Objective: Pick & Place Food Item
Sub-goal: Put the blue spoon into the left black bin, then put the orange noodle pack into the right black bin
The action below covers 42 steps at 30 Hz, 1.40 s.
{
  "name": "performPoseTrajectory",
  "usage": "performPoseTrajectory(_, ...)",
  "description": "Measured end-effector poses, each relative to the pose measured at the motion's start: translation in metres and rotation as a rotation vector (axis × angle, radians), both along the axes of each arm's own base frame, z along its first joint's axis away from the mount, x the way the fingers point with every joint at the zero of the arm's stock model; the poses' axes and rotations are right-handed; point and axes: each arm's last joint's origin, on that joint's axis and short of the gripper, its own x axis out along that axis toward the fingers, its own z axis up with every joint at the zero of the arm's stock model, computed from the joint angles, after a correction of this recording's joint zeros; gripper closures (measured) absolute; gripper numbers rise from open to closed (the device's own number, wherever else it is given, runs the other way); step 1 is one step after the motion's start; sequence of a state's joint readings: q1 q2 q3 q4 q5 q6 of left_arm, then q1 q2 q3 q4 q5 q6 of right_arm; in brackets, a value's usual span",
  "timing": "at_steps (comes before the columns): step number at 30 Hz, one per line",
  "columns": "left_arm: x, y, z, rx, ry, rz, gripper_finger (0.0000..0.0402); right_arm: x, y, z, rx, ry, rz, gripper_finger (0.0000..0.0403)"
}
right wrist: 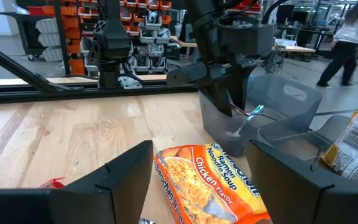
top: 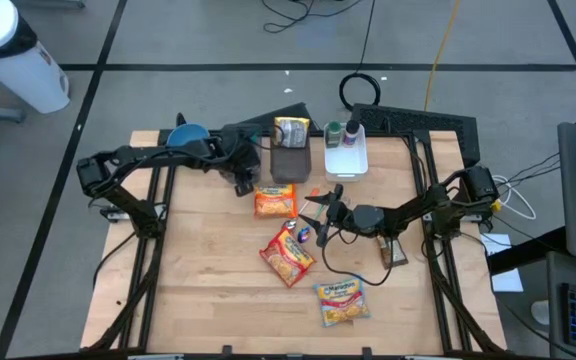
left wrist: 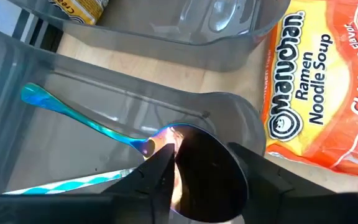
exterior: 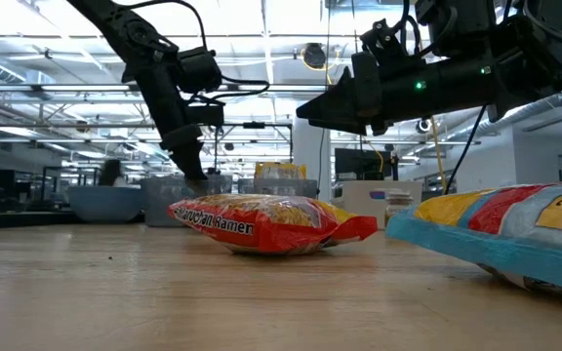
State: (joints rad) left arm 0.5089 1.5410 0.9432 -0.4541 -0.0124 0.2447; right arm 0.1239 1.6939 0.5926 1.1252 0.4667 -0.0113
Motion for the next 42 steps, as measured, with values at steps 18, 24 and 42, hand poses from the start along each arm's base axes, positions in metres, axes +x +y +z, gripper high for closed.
performPoseTrajectory(18,0.006,0.010,0.021,0.032,-0.039,-0.019,0.0211,0.000,0.000,0.000,-0.003,0.002,0.000,0.0149)
performPoseTrajectory(24,0.010,0.014,0.035,0.075,-0.051,-0.030,0.0213,0.000,0.000,-0.001,-0.005,0.013,0.001,0.0149)
performPoseTrajectory(42,-0.022,-0.033,0.116,-0.091,-0.470,-0.101,0.0215,0.000,-0.006,-0.001,0.017,0.003,-0.024,0.0149)
